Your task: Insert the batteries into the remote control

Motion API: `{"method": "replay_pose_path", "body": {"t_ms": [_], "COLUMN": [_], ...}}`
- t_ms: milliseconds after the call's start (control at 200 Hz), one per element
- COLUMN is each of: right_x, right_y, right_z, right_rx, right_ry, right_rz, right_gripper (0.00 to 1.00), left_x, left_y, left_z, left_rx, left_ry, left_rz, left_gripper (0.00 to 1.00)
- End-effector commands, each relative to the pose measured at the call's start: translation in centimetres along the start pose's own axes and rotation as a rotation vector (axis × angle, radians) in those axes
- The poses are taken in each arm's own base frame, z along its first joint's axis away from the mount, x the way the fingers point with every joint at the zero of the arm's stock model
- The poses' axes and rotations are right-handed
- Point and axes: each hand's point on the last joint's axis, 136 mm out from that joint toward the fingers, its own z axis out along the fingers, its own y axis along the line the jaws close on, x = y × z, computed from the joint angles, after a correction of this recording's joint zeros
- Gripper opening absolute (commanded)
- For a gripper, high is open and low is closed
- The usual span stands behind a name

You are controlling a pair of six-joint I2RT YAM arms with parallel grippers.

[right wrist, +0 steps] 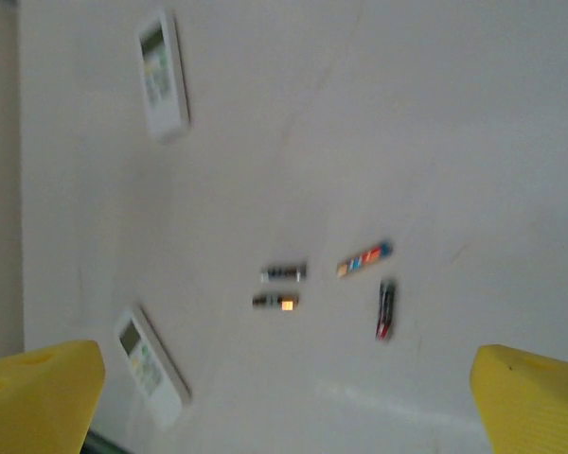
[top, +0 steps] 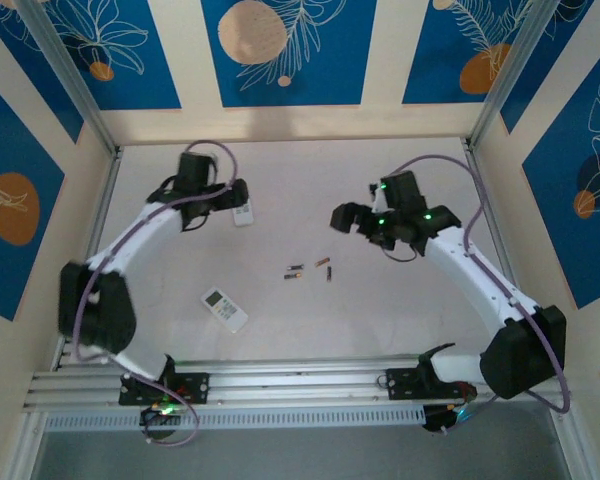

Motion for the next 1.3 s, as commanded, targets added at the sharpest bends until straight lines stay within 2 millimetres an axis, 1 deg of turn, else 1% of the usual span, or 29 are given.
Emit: {"method": "replay_pose_path", "body": {"t_ms": [0,70,120,150,205,285,345,450,515,620,700,745,815,885,990,1070,1155,1215,1235,1245,1255,1295], "right_x": [2.9,3.8,4.2,4.5,4.8,5.0,5.1,5.0,5.0,5.2,5.0,4.8,4.4,3.8,2.4,1.2,-0.5,-1.7,-2.1,-2.3,-2.4,-2.9], "right_y": [0.8,1.1,1.2,1.1,1.0,0.8,0.8,0.6,0.3,0.1,0.1,0.3,0.8,1.4,2.4,3.3,5.4,7.5,8.4,8.8,9.3,11.4], "right_z": [0.0,0.4,0.5,0.5,0.5,0.1,-0.2,-0.7,-0.9,-1.2,-1.4,-1.7,-2.1,-2.6,-3.6,-4.4,-5.3,-6.0,-6.3,-6.4,-6.6,-7.2], "right_rx": [0.033,0.031,0.032,0.035,0.040,0.044,0.047,0.051,0.061,0.069,0.068,0.060,0.045,0.023,-0.020,-0.071,-0.166,-0.253,-0.288,-0.306,-0.323,-0.414], "right_ry": [0.092,0.110,0.115,0.119,0.118,0.117,0.109,0.087,0.080,0.076,0.066,0.059,0.045,0.028,-0.007,-0.034,-0.072,-0.096,-0.102,-0.105,-0.104,-0.101], "right_rz": [0.032,0.032,0.027,0.024,0.021,0.020,0.017,0.016,0.021,0.024,0.032,0.035,0.036,0.039,0.046,0.063,0.042,0.009,-0.002,-0.007,-0.012,-0.045], "right_gripper": [0.99,0.99,0.99,0.99,0.99,0.99,0.99,0.99,0.99,0.99,0.99,0.99,0.99,0.99,0.99,0.99,0.99,0.99,0.99,0.99,0.99,0.99], "left_x": [3.2,3.0,2.7,2.8,2.4,2.4,2.6,3.2,3.4,3.9,3.9,3.6,2.5,0.8,-2.1,-4.4,-6.6,-7.9,-8.4,-8.4,-9.0,-9.7], "left_y": [0.9,1.3,1.3,1.4,1.6,2.1,2.2,1.7,1.5,1.3,1.1,0.9,0.3,-0.7,-3.6,-5.9,-8.9,-11.9,-12.9,-13.2,-13.7,-15.3], "left_z": [3.2,5.5,6.7,7.6,8.8,10.6,12.0,14.1,15.0,15.9,15.8,15.5,14.3,12.4,8.7,4.8,-0.1,-4.0,-5.4,-6.0,-6.8,-9.4], "left_rx": [-0.106,-0.147,-0.158,-0.171,-0.189,-0.220,-0.236,-0.208,-0.197,-0.188,-0.181,-0.173,-0.144,-0.098,0.043,0.152,0.313,0.506,0.574,0.600,0.635,0.759], "left_ry": [0.190,0.202,0.209,0.224,0.228,0.254,0.283,0.322,0.337,0.364,0.380,0.385,0.368,0.331,0.266,0.203,0.118,0.058,0.032,0.032,0.005,-0.035], "left_rz": [0.000,-0.002,-0.002,0.002,0.002,-0.004,-0.013,-0.016,-0.017,-0.017,-0.007,-0.002,0.003,0.006,-0.004,-0.021,-0.060,-0.104,-0.125,-0.138,-0.144,-0.174], "left_gripper": [1.00,1.00,1.00,1.00,1.00,1.00,0.97,0.90,0.86,0.76,0.63,0.59,0.54,0.50,0.47,0.47,0.47,0.47,0.47,0.47,0.47,0.47]}}
